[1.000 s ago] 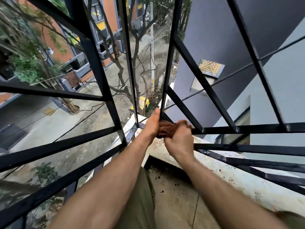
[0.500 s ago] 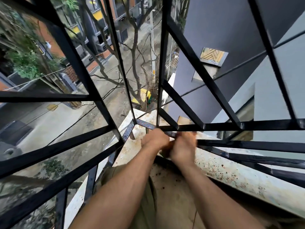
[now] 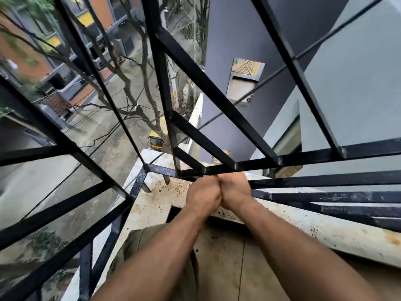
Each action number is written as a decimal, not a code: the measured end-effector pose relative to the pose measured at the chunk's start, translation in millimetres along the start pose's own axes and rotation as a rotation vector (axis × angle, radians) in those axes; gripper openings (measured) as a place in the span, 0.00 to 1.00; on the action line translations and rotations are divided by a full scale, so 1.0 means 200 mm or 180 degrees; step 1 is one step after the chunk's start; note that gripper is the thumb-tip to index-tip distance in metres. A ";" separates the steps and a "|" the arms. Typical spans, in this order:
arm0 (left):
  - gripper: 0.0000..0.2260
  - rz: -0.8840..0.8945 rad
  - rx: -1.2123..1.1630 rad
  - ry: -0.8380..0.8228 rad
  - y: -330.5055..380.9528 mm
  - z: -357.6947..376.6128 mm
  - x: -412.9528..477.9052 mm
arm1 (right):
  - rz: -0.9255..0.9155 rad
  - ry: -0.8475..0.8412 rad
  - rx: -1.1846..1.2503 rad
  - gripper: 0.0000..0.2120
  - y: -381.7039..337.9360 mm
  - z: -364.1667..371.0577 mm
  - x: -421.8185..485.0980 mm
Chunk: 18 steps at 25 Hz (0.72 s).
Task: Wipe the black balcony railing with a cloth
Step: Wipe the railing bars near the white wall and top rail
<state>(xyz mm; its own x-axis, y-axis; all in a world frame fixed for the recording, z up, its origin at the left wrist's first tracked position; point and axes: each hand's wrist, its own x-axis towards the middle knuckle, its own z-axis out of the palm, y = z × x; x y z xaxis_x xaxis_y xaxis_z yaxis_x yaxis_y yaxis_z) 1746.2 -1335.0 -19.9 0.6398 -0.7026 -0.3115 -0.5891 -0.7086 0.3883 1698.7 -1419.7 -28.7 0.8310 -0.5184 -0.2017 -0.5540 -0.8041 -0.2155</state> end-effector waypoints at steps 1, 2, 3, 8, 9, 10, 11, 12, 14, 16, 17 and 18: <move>0.10 -0.0026 0.0023 0.0120 -0.01 0.01 0.01 | -0.0212 -0.0025 -0.0230 0.10 0.00 0.00 0.01; 0.10 -0.0023 0.0021 0.0230 0.00 0.02 0.01 | -0.0470 0.0005 -0.0480 0.05 0.03 0.00 0.02; 0.10 0.0030 -0.0076 0.0329 0.03 0.03 0.01 | -0.0545 -0.0094 -0.0624 0.04 0.07 -0.03 -0.01; 0.20 0.0641 -0.1182 0.0637 0.31 0.11 0.00 | -0.0372 0.0621 -0.1824 0.10 0.50 -0.41 -0.34; 0.23 0.0795 -0.1290 0.0519 0.36 0.14 0.00 | -0.0091 0.0795 -0.1985 0.11 0.59 -0.52 -0.42; 0.25 0.0919 -0.1360 0.0461 0.43 0.15 0.00 | 0.0311 0.0973 -0.2055 0.11 0.68 -0.63 -0.47; 0.27 0.0979 -0.1358 0.0458 0.45 0.17 0.00 | 0.0732 0.1106 -0.2030 0.11 0.70 -0.68 -0.49; 0.29 0.0967 -0.1394 0.0490 0.48 0.19 -0.01 | 0.1146 0.1106 -0.2027 0.13 0.68 -0.70 -0.49; 0.32 0.0880 -0.1669 0.0607 0.51 0.22 -0.02 | 0.1270 0.0990 -0.1901 0.17 0.57 -0.59 -0.47; 0.34 0.0845 -0.1980 0.0633 0.54 0.24 -0.01 | 0.0681 0.0815 -0.1831 0.20 0.49 -0.41 -0.48; 0.36 0.0841 -0.2058 0.0642 0.57 0.26 0.01 | 0.0288 0.0796 -0.1874 0.22 0.50 -0.36 -0.51; 0.37 0.0839 -0.2012 0.0729 0.59 0.28 0.02 | -0.0080 0.0826 -0.1909 0.22 0.56 -0.39 -0.53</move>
<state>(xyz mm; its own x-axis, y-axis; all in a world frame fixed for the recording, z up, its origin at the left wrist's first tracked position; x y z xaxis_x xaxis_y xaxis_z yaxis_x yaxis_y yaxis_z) 1652.5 -1425.2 -24.0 0.6440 -0.7646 0.0245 -0.3843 -0.2956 0.8746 1551.8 -1477.5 43.0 0.8701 -0.4904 0.0499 -0.4724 -0.8007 0.3684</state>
